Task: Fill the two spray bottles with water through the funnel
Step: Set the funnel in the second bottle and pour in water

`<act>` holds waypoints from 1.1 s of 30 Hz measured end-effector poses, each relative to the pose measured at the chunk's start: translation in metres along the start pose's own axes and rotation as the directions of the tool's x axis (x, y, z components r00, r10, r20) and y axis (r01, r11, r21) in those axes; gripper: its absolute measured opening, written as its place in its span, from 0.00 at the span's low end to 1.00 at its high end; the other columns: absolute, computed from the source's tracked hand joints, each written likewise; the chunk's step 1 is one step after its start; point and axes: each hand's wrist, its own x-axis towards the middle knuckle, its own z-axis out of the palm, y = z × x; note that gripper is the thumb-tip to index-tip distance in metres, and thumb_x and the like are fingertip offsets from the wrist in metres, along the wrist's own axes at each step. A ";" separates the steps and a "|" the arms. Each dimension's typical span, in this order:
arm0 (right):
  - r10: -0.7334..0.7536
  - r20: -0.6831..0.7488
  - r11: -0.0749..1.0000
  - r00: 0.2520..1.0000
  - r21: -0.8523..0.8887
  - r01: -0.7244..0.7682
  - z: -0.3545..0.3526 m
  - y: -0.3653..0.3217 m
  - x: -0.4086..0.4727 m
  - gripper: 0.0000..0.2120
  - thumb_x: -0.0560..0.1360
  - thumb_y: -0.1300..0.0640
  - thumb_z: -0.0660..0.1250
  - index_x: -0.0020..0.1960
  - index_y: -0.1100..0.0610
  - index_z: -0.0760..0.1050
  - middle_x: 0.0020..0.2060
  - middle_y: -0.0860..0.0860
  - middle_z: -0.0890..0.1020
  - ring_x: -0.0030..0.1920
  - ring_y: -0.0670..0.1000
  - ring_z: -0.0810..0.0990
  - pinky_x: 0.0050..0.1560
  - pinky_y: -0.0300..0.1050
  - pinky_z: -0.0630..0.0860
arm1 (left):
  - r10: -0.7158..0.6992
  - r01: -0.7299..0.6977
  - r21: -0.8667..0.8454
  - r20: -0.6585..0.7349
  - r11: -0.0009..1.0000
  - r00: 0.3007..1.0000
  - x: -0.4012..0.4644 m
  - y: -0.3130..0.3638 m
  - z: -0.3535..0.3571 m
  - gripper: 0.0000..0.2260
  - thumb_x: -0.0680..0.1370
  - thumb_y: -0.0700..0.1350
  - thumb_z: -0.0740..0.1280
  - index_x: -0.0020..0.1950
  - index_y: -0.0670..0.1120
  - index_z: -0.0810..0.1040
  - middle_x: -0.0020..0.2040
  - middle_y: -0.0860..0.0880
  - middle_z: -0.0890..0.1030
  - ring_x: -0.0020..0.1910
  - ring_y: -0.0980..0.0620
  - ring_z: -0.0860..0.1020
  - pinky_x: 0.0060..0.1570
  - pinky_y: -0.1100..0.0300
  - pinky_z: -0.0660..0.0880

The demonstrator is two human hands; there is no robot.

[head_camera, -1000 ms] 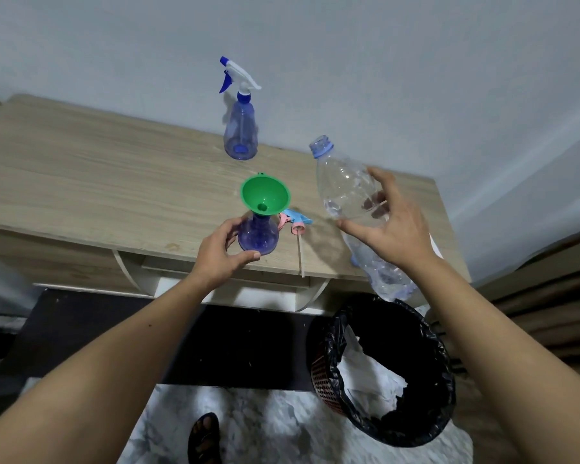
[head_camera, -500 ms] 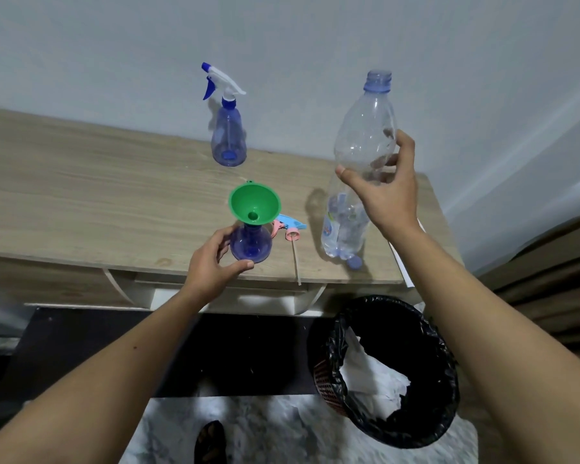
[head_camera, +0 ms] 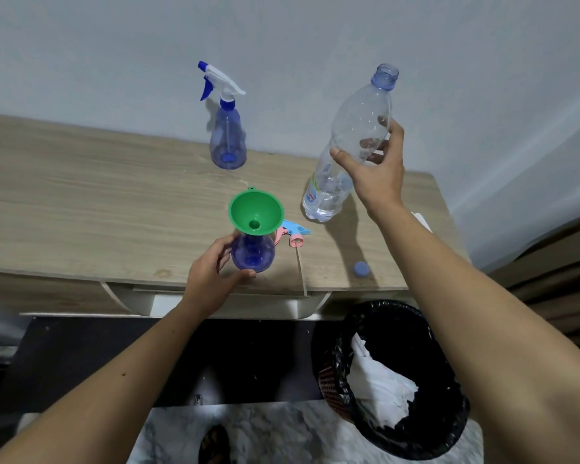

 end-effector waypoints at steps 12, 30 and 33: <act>0.021 0.093 0.999 0.995 0.033 -0.024 0.004 0.019 0.007 0.48 0.61 0.40 0.86 0.76 0.39 0.66 0.59 0.47 0.81 0.59 0.49 0.83 0.64 0.54 0.82 | 0.059 -0.059 0.064 0.000 0.996 0.998 0.000 -0.004 -0.002 0.37 0.68 0.38 0.84 0.75 0.47 0.74 0.68 0.52 0.82 0.67 0.54 0.81 0.70 0.50 0.78; 0.064 0.112 0.996 0.992 0.050 -0.070 0.002 0.021 0.004 0.47 0.61 0.43 0.85 0.75 0.48 0.69 0.65 0.45 0.79 0.62 0.46 0.81 0.65 0.53 0.81 | 0.021 -0.022 0.015 0.006 1.000 1.000 0.000 -0.005 -0.001 0.38 0.67 0.38 0.85 0.75 0.50 0.74 0.70 0.52 0.81 0.69 0.54 0.80 0.72 0.50 0.76; 0.095 0.103 0.993 0.990 0.067 -0.102 -0.003 0.027 -0.004 0.51 0.60 0.42 0.85 0.77 0.51 0.67 0.68 0.48 0.78 0.64 0.48 0.81 0.67 0.53 0.80 | 0.016 -0.016 0.005 0.012 1.000 1.000 0.000 -0.004 -0.001 0.39 0.67 0.39 0.85 0.75 0.52 0.74 0.70 0.53 0.82 0.70 0.54 0.80 0.72 0.49 0.76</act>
